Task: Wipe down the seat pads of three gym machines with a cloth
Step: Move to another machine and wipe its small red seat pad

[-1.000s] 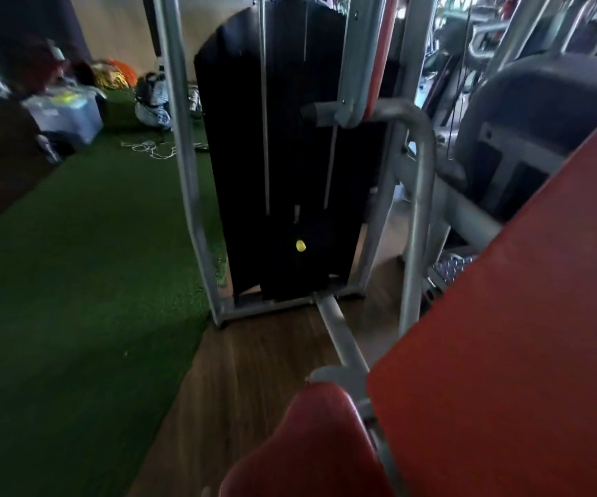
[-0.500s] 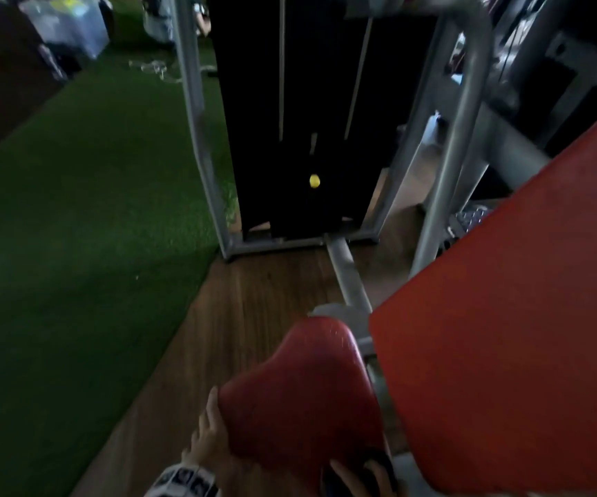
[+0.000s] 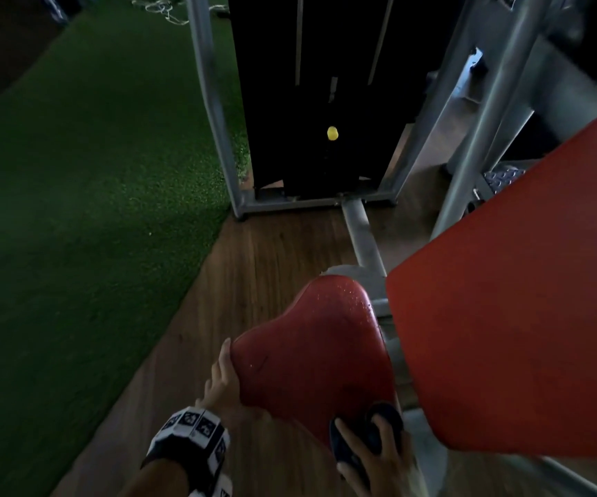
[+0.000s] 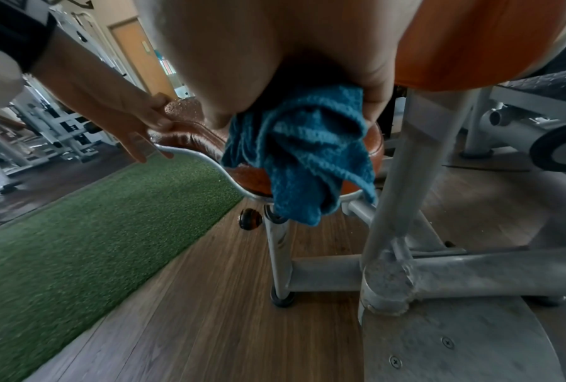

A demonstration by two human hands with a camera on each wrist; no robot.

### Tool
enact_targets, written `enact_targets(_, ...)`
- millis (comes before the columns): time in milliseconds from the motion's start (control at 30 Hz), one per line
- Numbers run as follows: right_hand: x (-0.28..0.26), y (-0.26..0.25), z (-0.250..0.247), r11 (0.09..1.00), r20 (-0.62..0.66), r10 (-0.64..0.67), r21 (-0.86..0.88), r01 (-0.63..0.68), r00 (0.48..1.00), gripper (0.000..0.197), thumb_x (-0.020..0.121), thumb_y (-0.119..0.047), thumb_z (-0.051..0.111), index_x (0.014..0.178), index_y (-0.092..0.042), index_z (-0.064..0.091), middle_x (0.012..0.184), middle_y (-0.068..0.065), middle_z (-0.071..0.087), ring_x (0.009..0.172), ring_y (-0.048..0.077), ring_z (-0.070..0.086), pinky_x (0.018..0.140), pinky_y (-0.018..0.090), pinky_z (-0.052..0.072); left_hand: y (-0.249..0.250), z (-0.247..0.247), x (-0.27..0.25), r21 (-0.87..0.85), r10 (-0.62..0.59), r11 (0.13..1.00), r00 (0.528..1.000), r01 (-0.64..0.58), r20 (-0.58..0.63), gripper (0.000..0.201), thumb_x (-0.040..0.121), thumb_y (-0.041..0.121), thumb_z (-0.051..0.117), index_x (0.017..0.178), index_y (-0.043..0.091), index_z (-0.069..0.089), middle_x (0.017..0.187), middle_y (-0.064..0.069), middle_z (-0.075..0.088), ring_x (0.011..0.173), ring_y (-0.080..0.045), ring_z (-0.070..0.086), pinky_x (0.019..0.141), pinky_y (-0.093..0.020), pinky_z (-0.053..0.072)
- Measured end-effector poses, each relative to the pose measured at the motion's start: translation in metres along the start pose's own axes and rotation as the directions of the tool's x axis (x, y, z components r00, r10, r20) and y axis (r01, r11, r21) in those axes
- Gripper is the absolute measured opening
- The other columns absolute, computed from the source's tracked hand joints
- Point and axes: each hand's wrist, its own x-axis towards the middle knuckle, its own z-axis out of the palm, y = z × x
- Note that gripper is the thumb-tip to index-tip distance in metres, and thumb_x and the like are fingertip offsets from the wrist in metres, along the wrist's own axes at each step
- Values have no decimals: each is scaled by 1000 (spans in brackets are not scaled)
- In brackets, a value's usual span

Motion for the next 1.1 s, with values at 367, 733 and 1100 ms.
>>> enact_targets(367, 16, 5, -1, 1000, -253, -13, -12, 10, 968, 52, 96, -60, 13, 131, -50, 51, 125, 3, 48, 96, 29, 55, 57, 32, 57, 6, 3, 0, -96, -113, 990, 990, 105, -82, 163, 29, 24, 97, 146, 43, -15, 155, -7, 15, 141, -35, 22, 109, -59, 31)
enact_targets(733, 24, 0, 1, 997, -311, 83, 22, -81, 947, 45, 96, -52, 32, 135, -39, 51, 120, 9, 45, 89, 32, 58, 60, 36, 58, 6, 5, 3, -177, -114, 979, 990, 98, -83, 161, 32, 17, 98, 149, 39, -11, 157, -9, 13, 142, -36, 20, 111, -58, 30)
enact_targets(1100, 14, -3, 14, 999, -322, 48, -5, -52, 945, 51, 98, -51, 23, 134, -34, 54, 118, 10, 46, 90, 33, 58, 58, 37, 58, 1, 3, 1, -124, -54, 991, 996, 44, -72, 158, 39, 20, 97, 147, 39, -17, 156, -10, 12, 143, -35, 18, 109, -58, 32)
